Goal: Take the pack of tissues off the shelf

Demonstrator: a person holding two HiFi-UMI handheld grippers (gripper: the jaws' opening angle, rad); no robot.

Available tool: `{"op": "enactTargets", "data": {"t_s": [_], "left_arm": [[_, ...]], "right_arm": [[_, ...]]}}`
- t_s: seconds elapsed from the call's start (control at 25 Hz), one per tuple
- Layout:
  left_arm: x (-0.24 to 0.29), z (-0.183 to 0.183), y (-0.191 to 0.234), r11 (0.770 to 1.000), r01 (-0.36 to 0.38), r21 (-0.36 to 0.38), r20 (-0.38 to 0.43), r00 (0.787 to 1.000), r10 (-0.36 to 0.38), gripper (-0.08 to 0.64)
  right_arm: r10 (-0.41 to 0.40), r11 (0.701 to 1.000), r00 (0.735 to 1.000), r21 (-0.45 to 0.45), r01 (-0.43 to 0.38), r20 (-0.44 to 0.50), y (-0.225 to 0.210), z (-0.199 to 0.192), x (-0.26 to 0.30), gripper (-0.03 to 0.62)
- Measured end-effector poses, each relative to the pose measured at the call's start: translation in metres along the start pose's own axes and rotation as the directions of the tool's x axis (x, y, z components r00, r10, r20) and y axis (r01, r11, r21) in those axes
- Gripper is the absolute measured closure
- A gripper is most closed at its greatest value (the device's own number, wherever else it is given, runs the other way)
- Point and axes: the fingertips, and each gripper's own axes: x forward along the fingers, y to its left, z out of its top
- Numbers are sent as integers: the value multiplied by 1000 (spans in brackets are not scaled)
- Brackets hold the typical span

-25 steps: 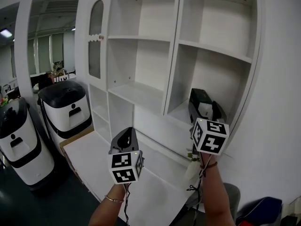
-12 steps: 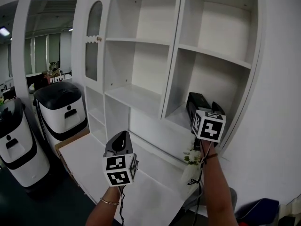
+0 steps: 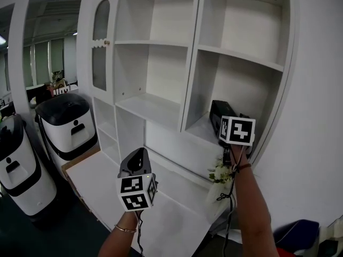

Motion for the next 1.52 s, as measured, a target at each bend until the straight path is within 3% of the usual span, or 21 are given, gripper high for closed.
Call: {"op": "enactTargets", "data": {"t_s": [0.4, 0.8, 1.12, 1.52], "left_arm": [[0, -2, -2, 1000, 4, -7, -3, 1000, -4, 543], [-2, -8, 2, 1000, -9, -19, -13, 1000, 8, 543], [-5, -3, 2, 1000, -16, -25, -12, 1000, 15, 543], [-21, 6, 2, 999, -29, -26, -8, 1000, 28, 543]], "right_arm": [[17, 1000, 994, 4, -17, -108, 6, -13, 14, 167], [13, 1000, 991, 22, -11, -137, 5, -15, 15, 204], [4, 1000, 993, 24, -1, -121, 4, -14, 12, 236], [-5, 999, 1000, 52, 5, -3, 9, 5, -15, 247]]}}
